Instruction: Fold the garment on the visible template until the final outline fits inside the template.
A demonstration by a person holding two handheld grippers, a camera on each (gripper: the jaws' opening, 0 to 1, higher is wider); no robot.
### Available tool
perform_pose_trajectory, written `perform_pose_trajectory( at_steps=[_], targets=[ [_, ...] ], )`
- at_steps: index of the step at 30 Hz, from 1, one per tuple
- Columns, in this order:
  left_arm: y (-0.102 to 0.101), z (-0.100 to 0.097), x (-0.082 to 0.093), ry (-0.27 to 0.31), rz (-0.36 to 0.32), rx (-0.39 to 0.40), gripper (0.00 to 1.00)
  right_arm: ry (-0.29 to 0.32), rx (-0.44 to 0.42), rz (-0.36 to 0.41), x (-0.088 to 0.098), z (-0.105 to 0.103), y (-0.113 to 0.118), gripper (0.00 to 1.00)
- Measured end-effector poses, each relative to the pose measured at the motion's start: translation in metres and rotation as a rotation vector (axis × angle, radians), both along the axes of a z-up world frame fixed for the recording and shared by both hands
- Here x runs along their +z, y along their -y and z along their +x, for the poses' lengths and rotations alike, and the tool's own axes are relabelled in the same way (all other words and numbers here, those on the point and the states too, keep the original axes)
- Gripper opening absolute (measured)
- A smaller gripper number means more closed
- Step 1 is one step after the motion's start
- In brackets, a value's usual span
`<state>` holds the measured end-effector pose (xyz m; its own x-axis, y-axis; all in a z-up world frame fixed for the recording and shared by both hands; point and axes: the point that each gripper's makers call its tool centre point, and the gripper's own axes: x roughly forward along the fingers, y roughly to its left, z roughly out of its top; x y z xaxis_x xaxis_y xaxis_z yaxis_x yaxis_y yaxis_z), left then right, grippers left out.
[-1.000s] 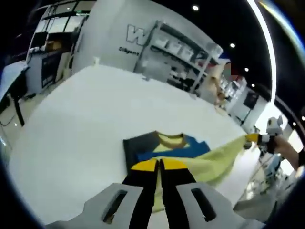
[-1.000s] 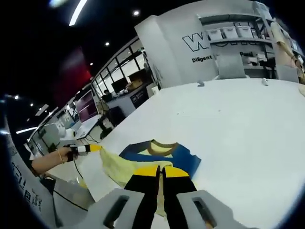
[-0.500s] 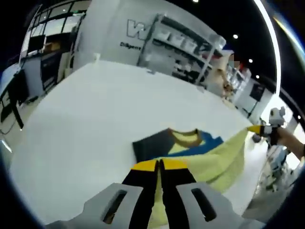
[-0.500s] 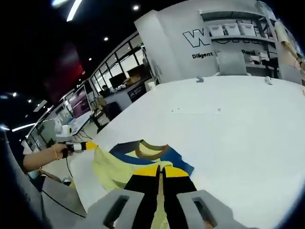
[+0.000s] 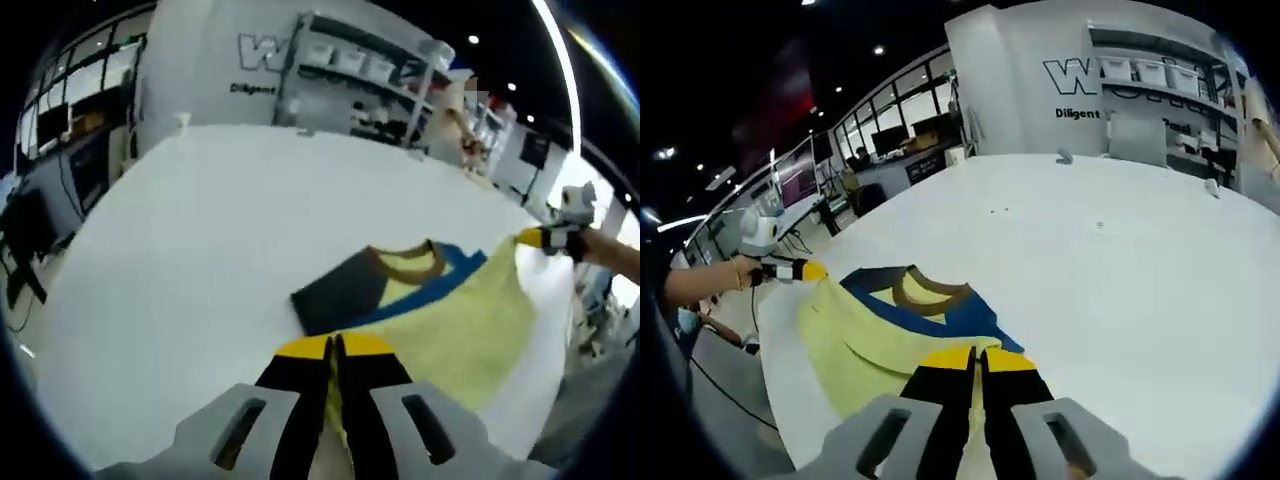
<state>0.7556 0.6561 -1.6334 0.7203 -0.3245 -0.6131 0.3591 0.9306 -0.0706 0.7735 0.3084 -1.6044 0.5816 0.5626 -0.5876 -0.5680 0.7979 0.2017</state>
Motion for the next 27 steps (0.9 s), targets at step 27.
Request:
perform_pose_trajectory(
  at_steps=[27],
  targets=[
    [0.015, -0.044, -0.008, 0.040, 0.328, -0.509, 0.31, -0.033, 0.120, -0.231, -0.043, -0.009, 0.022, 0.19]
  ],
)
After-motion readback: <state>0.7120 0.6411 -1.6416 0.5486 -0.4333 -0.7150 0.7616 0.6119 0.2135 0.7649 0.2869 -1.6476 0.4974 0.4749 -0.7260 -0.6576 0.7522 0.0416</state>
